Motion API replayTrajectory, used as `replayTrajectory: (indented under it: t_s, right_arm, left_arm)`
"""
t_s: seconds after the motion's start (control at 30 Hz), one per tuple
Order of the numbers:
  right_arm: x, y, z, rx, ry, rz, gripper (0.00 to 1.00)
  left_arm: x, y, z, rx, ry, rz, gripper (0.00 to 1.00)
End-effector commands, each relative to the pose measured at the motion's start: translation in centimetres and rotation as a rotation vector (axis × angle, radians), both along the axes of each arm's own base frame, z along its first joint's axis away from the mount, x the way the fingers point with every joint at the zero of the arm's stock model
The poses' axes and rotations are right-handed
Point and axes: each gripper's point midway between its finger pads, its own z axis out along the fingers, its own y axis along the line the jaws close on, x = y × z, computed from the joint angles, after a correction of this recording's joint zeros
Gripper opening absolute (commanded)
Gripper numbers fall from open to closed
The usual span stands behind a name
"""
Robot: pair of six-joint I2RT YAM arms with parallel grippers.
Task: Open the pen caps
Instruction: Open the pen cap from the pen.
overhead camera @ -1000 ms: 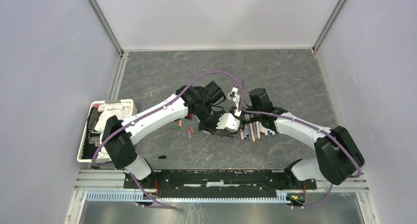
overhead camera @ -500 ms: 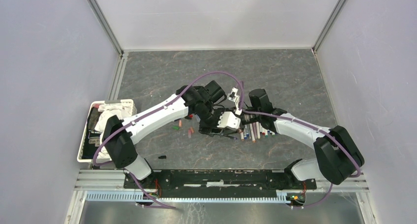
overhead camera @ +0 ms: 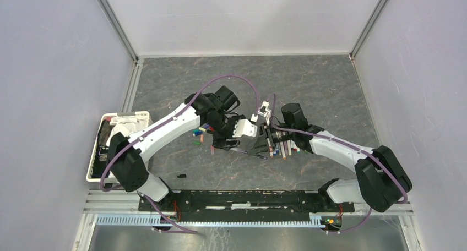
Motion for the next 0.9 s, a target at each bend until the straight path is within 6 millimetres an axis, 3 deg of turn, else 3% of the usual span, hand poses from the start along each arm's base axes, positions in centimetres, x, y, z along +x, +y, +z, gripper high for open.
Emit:
replayTrajectory:
  t_s: [0.0, 0.2, 0.3, 0.5, 0.53, 0.57, 0.67, 0.77, 0.87]
  right_arm:
    - [0.7, 0.4, 2.0, 0.058, -0.067, -0.019, 0.0]
    - [1.4, 0.7, 2.5, 0.071, -0.068, -0.036, 0.0]
    - [1.5, 0.9, 2.5, 0.076, -0.066, -0.039, 0.0]
    - [1.9, 0.9, 2.6, 0.081, -0.069, -0.062, 0.0]
    - [2.0, 1.0, 2.4, 0.075, -0.062, -0.071, 0.11]
    - [2.1, 1.1, 2.3, 0.073, -0.052, -0.077, 0.24]
    - [1.7, 1.9, 1.8, 0.078, -0.023, -0.048, 0.38]
    - [1.1, 2.8, 1.4, 0.074, -0.005, -0.003, 0.42]
    - [0.9, 3.4, 1.4, 0.073, 0.003, 0.022, 0.37]
  left_arm:
    - [-0.9, -1.4, -0.4, -0.044, 0.053, -0.055, 0.72]
    - [-1.4, -2.6, -0.7, -0.068, 0.07, -0.07, 0.61]
    - [-1.3, -2.7, -1.1, -0.066, 0.07, -0.077, 0.51]
    - [-1.4, -1.9, -2.2, -0.032, 0.062, -0.089, 0.08]
    - [-1.4, -1.9, -2.1, -0.034, 0.059, -0.09, 0.03]
    - [-1.4, -2.0, -1.9, -0.04, 0.055, -0.091, 0.02]
    - [-1.3, -2.2, -1.2, -0.055, 0.034, -0.1, 0.02]
    - [-1.1, -2.1, -0.8, -0.053, 0.021, -0.108, 0.02]
    - [-0.9, -1.9, -1.0, -0.039, 0.006, -0.11, 0.02]
